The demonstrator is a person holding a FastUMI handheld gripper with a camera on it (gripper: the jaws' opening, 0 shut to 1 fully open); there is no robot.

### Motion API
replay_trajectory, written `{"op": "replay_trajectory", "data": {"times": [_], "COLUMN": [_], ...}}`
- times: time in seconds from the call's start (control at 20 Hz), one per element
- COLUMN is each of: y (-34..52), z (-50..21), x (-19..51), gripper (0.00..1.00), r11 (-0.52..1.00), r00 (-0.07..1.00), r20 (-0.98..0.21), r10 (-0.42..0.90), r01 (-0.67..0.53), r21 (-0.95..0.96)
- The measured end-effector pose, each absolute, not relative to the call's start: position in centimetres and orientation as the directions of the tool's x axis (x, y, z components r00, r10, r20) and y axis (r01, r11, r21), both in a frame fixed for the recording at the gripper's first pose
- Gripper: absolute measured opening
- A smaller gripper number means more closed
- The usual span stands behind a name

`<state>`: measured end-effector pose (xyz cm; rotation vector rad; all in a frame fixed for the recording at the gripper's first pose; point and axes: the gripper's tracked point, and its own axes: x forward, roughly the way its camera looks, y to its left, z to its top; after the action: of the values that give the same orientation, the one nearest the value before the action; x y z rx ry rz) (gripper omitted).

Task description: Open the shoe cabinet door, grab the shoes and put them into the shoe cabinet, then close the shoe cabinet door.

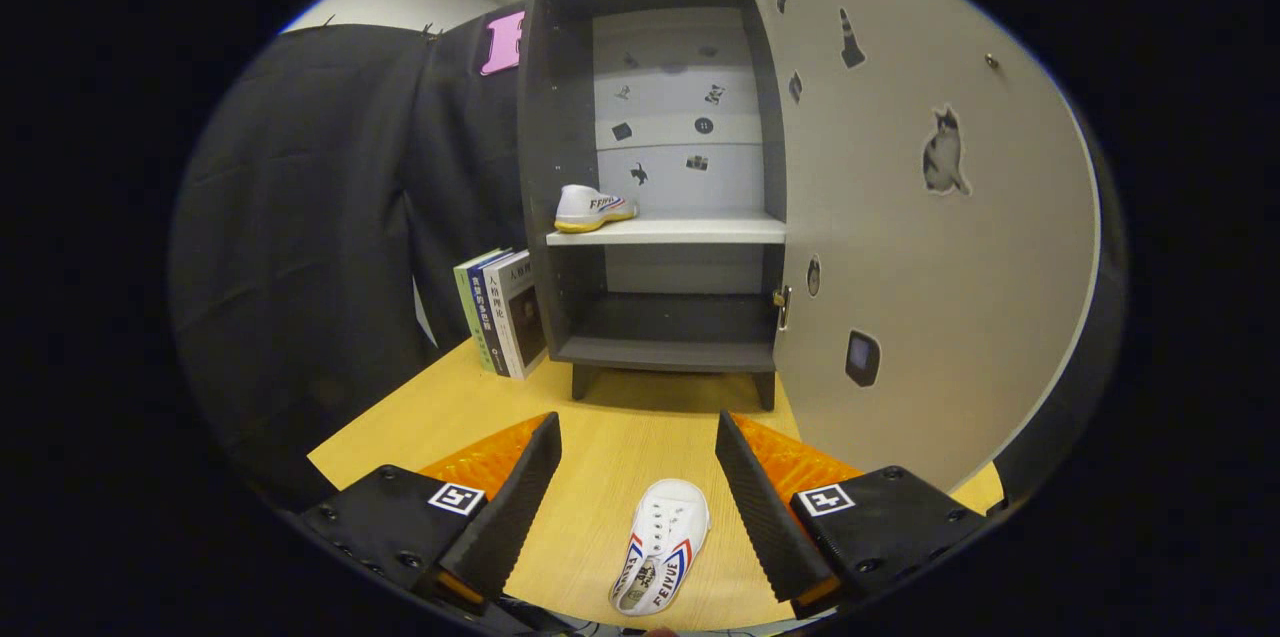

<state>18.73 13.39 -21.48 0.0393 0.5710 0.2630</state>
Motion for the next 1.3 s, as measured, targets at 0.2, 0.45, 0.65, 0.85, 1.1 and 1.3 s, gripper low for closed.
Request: {"op": "replay_trajectory", "data": {"times": [0.2, 0.45, 0.65, 0.85, 1.1, 1.3], "y": [13.8, 14.5, 14.7, 15.0, 15.0, 15.2], "z": [-25.2, -30.1, -33.2, -36.2, -39.4, -41.4], "x": [18.8, 18.1, 17.6, 16.8, 15.4, 14.5], "gripper": [0.97, 0.98, 0.97, 0.97, 0.98, 0.98], "r11": [0.965, 0.961, 0.961, 0.960, 0.958, 0.957], "r00": [0.763, 0.685, 0.631, 0.572, 0.482, 0.423], "r20": [-0.591, -0.677, -0.728, -0.774, -0.834, -0.866], "r10": [0.260, 0.270, 0.268, 0.271, 0.267, 0.267], "r01": [-0.232, -0.236, -0.231, -0.222, -0.227, -0.220], "r21": [0.125, 0.144, 0.154, 0.172, 0.175, 0.188]}}
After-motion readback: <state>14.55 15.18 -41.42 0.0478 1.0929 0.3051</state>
